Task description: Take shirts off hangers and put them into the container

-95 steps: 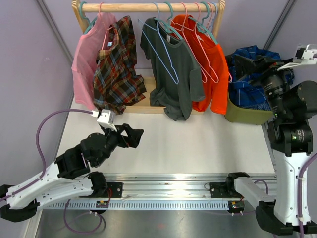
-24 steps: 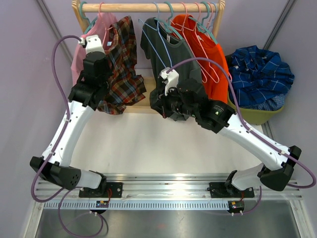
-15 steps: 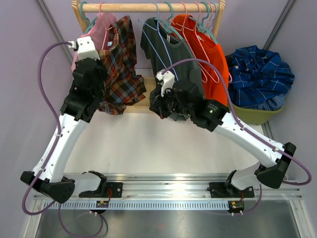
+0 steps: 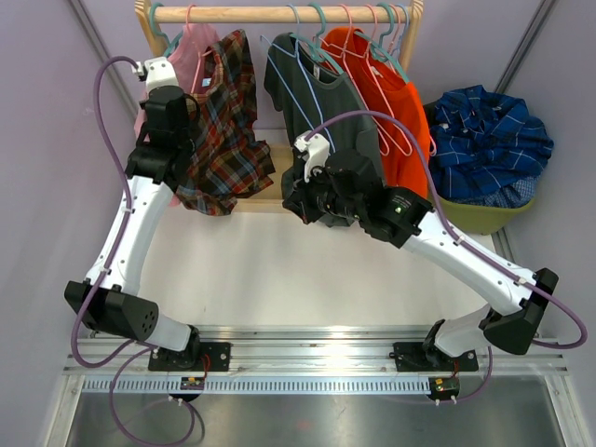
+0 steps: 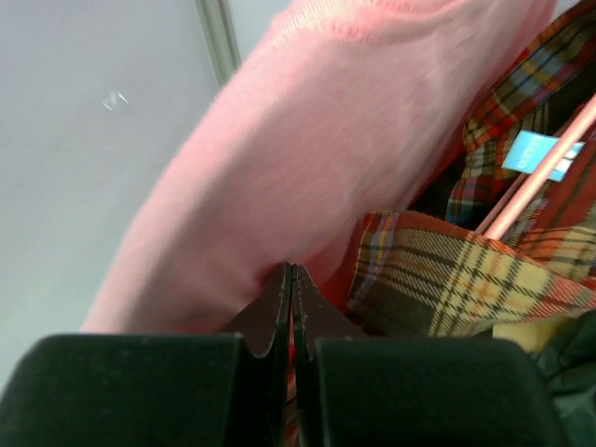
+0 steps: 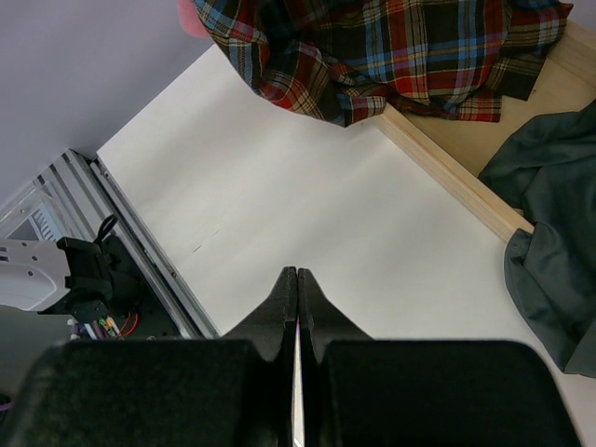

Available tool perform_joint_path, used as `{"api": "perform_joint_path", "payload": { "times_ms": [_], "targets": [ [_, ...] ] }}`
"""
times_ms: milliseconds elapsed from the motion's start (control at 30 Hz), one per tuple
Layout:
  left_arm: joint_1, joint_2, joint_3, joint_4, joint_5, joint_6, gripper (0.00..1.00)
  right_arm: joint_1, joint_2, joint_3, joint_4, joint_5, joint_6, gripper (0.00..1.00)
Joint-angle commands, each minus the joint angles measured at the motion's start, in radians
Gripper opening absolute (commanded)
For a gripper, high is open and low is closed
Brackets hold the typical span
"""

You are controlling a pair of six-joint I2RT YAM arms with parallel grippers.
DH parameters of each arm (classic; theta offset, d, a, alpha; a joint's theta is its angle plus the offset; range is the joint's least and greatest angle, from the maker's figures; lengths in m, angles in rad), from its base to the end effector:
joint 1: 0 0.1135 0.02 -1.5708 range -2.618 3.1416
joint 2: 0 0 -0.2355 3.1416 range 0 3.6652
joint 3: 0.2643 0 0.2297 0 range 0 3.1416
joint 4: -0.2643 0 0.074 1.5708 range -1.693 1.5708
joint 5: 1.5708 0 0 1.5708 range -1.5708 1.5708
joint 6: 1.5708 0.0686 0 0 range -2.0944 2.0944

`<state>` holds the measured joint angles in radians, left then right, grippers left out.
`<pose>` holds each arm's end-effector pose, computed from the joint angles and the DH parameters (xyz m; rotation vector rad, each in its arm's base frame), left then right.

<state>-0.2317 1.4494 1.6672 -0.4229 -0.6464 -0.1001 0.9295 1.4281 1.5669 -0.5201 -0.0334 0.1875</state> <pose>0.3220 -0.0335 0.4275 -0.3471 1.7106 0.3301 0.1957 0.2659 0.3837 -0.7579 1.8850 0.7570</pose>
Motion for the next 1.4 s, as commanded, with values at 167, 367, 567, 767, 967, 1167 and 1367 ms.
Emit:
{"api": "perform_joint_path", "payload": {
  "times_ms": [167, 367, 567, 767, 967, 1167, 1367],
  "targets": [
    [0.011, -0.06, -0.015, 0.101, 0.488, -0.067, 0.0, 0.011, -0.055, -0.002, 0.026, 0.029, 0.0, 0.0],
    [0.011, -0.021, -0.024, 0.136, 0.686, -0.141, 0.0, 0.011, -0.055, -0.002, 0.026, 0.029, 0.0, 0.0],
    [0.003, 0.046, -0.032, 0.176, 0.705, -0.164, 0.0, 0.011, -0.055, -0.002, 0.009, 0.07, -0.003, 0.0],
    [0.003, 0.134, 0.035, 0.164, 0.737, -0.177, 0.0, 0.011, -0.025, 0.057, 0.0, 0.076, -0.02, 0.0],
    [0.003, 0.131, 0.045, 0.185, 0.764, -0.184, 0.0, 0.012, 0.057, 0.189, -0.006, 0.119, -0.086, 0.54],
    [0.005, 0.115, 0.059, 0.158, 0.74, -0.142, 0.0, -0.003, 0.199, 0.39, -0.029, 0.147, -0.163, 0.82],
    [0.035, 0.1, 0.032, 0.161, 0.745, -0.124, 0.0, -0.043, 0.362, 0.591, -0.072, 0.081, -0.164, 0.82]
  ]
}}
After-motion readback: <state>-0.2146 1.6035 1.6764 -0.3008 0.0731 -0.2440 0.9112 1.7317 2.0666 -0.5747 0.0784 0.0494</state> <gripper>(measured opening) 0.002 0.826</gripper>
